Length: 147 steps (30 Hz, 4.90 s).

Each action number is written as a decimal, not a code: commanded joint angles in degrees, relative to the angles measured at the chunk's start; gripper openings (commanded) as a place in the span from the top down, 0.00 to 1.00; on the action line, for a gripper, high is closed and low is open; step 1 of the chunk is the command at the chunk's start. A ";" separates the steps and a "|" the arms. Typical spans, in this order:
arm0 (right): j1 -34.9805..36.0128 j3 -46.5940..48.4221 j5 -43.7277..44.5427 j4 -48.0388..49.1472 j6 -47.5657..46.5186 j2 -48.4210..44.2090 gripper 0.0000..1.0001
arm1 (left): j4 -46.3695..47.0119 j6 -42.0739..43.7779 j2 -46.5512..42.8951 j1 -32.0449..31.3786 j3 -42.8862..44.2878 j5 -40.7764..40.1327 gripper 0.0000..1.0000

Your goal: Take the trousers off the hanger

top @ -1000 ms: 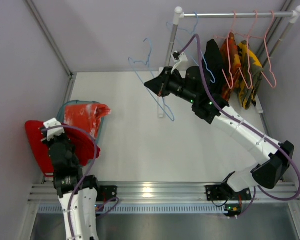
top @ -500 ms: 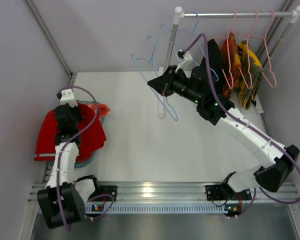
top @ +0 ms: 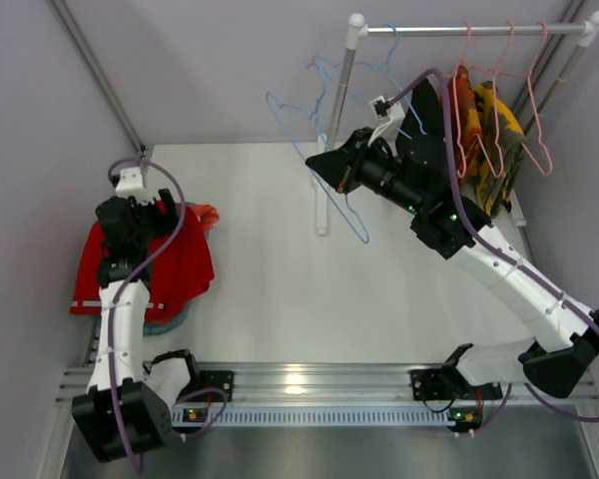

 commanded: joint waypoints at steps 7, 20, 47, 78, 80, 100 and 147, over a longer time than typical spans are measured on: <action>-0.53 -1.82 2.74 1.25 -5.15 -7.89 1.00 | -28.49 -2.68 -5.57 0.30 20.18 0.23 0.01; -0.71 -7.54 8.98 -2.26 -12.97 -19.50 1.00 | -34.85 -11.38 8.74 9.24 21.43 -4.02 0.34; -14.59 -10.27 6.53 -7.71 -4.81 -33.29 1.00 | -25.97 4.52 8.68 10.50 19.93 11.98 0.01; -35.07 18.89 -13.42 -19.66 -4.45 2.27 1.00 | -30.54 5.32 6.04 9.44 37.60 25.26 0.01; -35.69 21.10 -14.64 -19.23 -4.19 4.92 1.00 | -30.02 4.71 6.12 9.44 37.77 25.44 0.01; -37.09 29.03 -15.36 -11.76 -5.15 23.13 1.00 | -30.80 3.65 8.23 9.44 38.57 23.78 0.01; -38.85 -20.72 -6.21 -5.79 -14.29 -30.65 0.00 | -33.54 -1.28 23.00 -25.89 52.63 -2.58 0.01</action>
